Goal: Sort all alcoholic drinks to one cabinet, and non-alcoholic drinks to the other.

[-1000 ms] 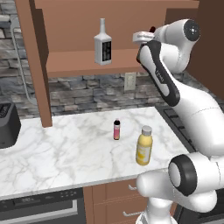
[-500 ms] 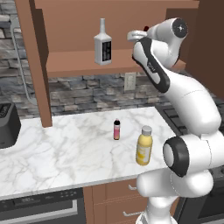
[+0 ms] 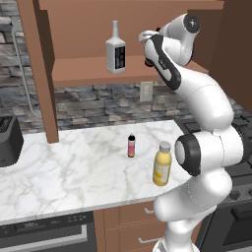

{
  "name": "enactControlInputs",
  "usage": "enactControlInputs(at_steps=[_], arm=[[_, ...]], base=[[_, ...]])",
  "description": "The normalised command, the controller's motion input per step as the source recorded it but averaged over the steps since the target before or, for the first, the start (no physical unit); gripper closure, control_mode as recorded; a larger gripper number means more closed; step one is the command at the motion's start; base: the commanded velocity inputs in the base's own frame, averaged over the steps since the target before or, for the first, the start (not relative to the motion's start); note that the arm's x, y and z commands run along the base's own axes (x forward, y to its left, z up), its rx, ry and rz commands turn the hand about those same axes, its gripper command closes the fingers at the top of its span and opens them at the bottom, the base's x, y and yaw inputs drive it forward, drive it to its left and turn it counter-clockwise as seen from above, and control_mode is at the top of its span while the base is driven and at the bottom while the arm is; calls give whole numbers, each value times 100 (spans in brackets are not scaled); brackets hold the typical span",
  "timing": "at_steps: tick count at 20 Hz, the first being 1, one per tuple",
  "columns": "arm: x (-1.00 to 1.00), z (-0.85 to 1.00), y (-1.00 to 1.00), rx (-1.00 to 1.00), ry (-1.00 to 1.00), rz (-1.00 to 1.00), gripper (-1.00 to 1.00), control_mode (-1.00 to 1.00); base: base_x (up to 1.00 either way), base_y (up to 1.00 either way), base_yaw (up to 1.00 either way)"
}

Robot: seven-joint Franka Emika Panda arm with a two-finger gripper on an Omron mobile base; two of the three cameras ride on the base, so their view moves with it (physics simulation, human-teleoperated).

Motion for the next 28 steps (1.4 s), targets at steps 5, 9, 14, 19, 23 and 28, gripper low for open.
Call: enactControlInputs(at_steps=[5,9,14,19,23,28], arm=[[35,-16,0,0,2,0,100,-100],[22,-34,0,0,1,0,100,-100],[23,-37,0,0,0,0,-100,-100],[29,-34,0,0,0,0,-100,-100],[25,-19,0,0,0,0,-100,-100],[16,-17,0,0,0,0,-100,-100]], base=[[0,0,0],[0,0,0],[0,0,0],[0,0,0],[0,0,0],[0,0,0]])
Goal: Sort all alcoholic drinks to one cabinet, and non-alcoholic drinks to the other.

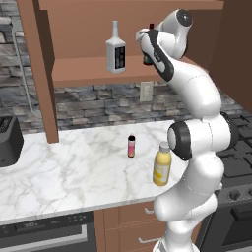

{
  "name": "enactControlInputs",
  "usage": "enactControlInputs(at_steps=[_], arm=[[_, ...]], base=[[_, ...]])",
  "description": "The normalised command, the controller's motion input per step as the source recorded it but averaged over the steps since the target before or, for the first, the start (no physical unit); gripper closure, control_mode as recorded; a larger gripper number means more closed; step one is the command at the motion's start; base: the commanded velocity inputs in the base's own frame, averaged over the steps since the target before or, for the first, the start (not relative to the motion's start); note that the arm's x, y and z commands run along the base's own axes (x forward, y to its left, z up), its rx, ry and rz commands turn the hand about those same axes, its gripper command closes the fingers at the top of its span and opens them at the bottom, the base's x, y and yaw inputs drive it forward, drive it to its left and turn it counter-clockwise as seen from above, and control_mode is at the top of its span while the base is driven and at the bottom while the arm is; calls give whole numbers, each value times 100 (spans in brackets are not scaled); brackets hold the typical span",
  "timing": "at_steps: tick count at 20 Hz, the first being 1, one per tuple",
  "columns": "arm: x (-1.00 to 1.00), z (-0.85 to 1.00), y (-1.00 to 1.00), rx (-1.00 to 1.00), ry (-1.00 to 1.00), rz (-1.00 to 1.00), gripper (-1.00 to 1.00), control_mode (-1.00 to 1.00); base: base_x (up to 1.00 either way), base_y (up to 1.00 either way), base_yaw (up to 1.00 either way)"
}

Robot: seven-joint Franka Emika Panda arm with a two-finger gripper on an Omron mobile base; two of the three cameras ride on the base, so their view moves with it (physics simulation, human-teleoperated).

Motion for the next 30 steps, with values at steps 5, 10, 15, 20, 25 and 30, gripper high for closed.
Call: enactControlInputs(at_steps=[5,10,15,20,25,30], arm=[[21,-11,0,0,-1,0,-100,-100],[-11,-1,0,0,-11,0,-100,-100],[-70,0,0,0,-20,0,-100,-100],[-70,0,0,0,-12,0,-100,-100],[-98,7,0,0,-1,-2,-100,-100],[-100,43,0,0,6,-9,-100,-100]], base=[[0,0,0],[0,0,0],[0,0,0],[0,0,0],[0,0,0],[0,0,0]])
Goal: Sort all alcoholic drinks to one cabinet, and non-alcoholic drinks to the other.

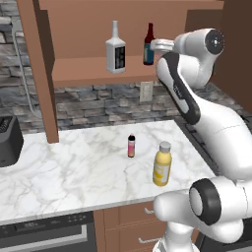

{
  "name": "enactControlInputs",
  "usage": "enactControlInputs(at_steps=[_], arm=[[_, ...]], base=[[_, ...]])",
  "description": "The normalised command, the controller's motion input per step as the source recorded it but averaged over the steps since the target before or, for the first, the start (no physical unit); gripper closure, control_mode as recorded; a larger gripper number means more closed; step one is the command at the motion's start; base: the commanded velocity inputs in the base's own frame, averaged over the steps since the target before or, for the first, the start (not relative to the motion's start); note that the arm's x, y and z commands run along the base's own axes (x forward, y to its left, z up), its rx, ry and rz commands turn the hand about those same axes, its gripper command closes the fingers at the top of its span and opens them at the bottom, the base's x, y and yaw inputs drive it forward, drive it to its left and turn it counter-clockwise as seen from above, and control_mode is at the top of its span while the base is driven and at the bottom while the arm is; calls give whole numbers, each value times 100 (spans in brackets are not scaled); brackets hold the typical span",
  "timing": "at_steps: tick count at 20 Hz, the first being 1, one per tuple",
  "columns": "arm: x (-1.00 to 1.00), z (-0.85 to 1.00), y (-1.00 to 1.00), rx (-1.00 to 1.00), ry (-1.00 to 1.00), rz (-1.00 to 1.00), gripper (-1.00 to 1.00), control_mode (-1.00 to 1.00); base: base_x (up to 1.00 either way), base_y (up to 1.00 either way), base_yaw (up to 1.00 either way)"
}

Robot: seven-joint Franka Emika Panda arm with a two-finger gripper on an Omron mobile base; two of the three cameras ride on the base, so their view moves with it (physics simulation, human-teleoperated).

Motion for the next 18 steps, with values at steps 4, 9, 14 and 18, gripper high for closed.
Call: enactControlInputs(at_steps=[4,9,14,18], arm=[[-100,33,0,0,14,-12,-100,-100],[-100,-4,9,-2,2,-13,-100,-100],[-100,-27,23,0,-2,-19,-100,-100],[-90,-36,25,-1,-2,-27,-100,-100]], base=[[0,0,0],[0,0,0],[0,0,0],[0,0,0]])
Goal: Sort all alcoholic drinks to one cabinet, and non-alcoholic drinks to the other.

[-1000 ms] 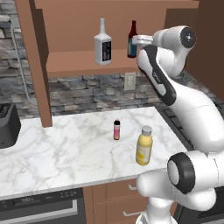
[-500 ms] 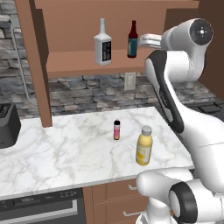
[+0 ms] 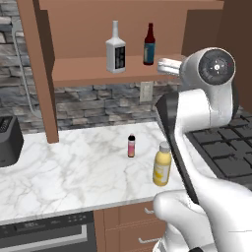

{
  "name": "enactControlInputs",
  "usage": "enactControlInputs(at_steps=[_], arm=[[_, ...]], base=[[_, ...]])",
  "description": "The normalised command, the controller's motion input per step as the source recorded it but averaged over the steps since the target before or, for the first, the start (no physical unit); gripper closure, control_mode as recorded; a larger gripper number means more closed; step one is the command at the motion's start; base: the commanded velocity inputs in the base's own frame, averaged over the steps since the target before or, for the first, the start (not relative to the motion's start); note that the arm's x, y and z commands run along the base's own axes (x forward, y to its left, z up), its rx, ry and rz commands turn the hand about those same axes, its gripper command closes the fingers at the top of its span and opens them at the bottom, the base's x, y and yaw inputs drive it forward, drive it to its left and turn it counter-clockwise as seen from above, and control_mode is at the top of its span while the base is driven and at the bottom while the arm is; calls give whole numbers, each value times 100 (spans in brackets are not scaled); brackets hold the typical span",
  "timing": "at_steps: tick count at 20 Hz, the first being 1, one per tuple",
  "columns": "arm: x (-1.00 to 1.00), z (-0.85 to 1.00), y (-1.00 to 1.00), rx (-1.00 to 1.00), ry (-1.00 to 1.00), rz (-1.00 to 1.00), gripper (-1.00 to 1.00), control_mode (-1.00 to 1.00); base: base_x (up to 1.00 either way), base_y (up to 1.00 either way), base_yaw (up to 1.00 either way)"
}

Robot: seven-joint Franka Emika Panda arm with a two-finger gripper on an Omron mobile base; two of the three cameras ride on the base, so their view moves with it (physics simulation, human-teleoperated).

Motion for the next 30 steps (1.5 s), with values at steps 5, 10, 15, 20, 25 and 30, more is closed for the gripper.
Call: enactControlInputs(at_steps=[5,10,15,20,25,30], arm=[[-50,-34,16,-3,0,-31,-100,-100],[-26,-52,12,-8,0,-23,-100,-100],[-32,-37,19,-8,0,-17,-100,-100],[-13,-53,12,-7,0,-10,-100,-100],[0,-45,10,-4,0,-5,-100,-100],[1,-18,18,0,3,-2,-100,-100]], base=[[0,0,0],[0,0,0],[0,0,0],[0,0,0],[0,0,0],[0,0,0]])
